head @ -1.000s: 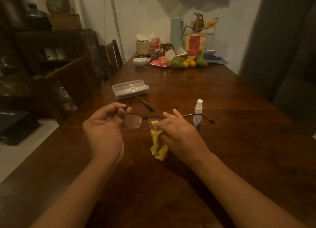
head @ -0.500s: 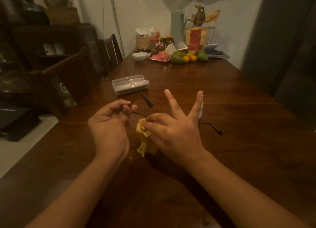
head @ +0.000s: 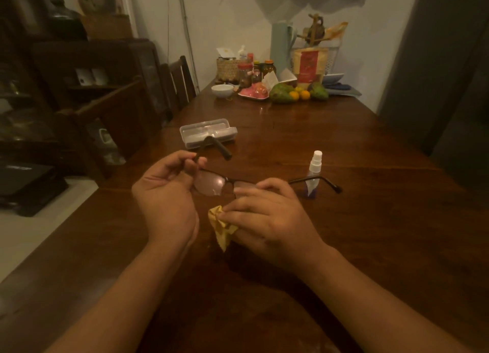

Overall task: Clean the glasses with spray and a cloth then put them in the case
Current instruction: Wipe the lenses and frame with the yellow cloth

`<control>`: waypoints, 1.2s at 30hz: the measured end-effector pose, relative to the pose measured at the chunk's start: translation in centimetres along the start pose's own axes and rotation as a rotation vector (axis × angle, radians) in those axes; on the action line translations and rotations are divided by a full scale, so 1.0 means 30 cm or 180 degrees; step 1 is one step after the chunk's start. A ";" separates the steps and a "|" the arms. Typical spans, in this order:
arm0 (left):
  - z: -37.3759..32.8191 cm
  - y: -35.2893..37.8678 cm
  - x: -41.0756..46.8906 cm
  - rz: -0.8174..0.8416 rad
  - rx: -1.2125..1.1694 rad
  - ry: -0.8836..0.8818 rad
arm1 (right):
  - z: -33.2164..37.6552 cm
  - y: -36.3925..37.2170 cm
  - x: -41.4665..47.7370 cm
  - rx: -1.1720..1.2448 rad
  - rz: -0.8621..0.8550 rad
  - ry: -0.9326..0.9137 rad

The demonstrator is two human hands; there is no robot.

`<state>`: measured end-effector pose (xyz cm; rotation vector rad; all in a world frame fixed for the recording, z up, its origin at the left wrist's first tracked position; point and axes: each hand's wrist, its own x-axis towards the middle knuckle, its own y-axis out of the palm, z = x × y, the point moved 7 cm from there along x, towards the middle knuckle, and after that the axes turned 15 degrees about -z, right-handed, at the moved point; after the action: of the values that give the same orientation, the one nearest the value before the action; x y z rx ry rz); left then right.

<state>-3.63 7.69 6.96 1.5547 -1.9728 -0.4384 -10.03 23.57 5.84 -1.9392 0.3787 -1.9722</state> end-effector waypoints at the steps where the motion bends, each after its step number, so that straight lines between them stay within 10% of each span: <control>1: -0.002 -0.005 0.004 -0.0051 -0.0048 -0.0023 | -0.009 0.014 -0.003 0.0070 0.0119 0.0173; 6: -0.005 -0.012 0.015 -0.0103 -0.0188 -0.0049 | -0.097 0.091 -0.052 0.0890 0.0740 0.2123; 13: 0.009 0.020 -0.034 0.0221 -0.0130 0.0115 | -0.125 0.136 -0.115 0.3356 0.0219 0.4717; 21: 0.007 0.035 -0.052 0.0524 -0.0284 0.0174 | -0.096 0.136 -0.091 0.4391 -0.0304 0.4937; 28: 0.008 0.049 -0.051 0.0811 -0.0180 0.0410 | -0.068 0.130 -0.088 0.4075 0.0414 0.4674; 36: -0.003 0.038 -0.041 0.0799 -0.0177 0.0460 | -0.124 0.095 -0.076 0.4403 -0.0383 0.4661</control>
<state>-4.27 9.17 7.38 1.2474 -1.9916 -0.2677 -13.57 21.76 2.45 0.4025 -0.6666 -2.2474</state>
